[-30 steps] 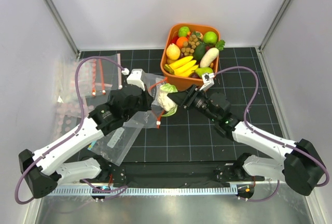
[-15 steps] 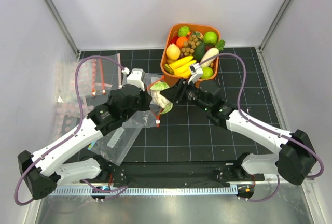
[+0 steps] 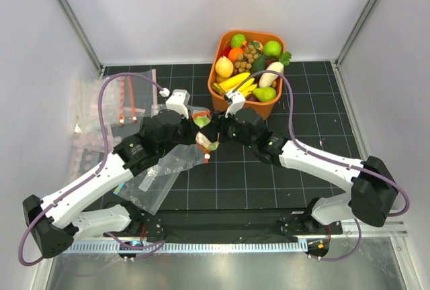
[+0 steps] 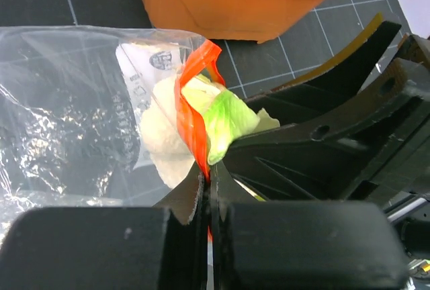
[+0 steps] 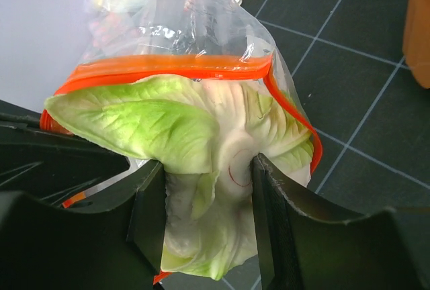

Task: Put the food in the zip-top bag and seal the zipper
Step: Place the fake vegetable in the zipper food storage bag.

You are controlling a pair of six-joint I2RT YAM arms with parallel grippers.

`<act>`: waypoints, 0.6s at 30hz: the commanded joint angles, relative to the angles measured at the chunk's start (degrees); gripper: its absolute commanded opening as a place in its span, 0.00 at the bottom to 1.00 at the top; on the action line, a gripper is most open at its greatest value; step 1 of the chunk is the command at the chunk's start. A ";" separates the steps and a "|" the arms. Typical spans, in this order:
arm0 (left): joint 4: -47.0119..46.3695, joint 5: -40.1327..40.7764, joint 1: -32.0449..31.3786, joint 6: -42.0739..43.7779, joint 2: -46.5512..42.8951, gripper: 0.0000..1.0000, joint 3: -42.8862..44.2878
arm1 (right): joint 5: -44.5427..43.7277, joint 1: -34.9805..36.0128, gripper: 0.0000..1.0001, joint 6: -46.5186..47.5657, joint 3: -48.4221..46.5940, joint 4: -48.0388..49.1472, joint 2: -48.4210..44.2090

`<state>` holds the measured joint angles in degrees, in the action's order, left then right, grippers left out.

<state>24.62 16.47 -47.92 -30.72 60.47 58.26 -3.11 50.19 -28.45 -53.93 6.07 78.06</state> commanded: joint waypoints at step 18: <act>-4.58 -1.09 -0.24 1.19 -4.57 0.00 -1.04 | 10.31 7.81 0.23 22.99 -0.92 7.20 0.43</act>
<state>24.71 14.79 -48.25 -29.80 57.25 57.10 -1.56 56.01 -9.82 -54.37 7.40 79.13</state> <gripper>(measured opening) 0.015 0.517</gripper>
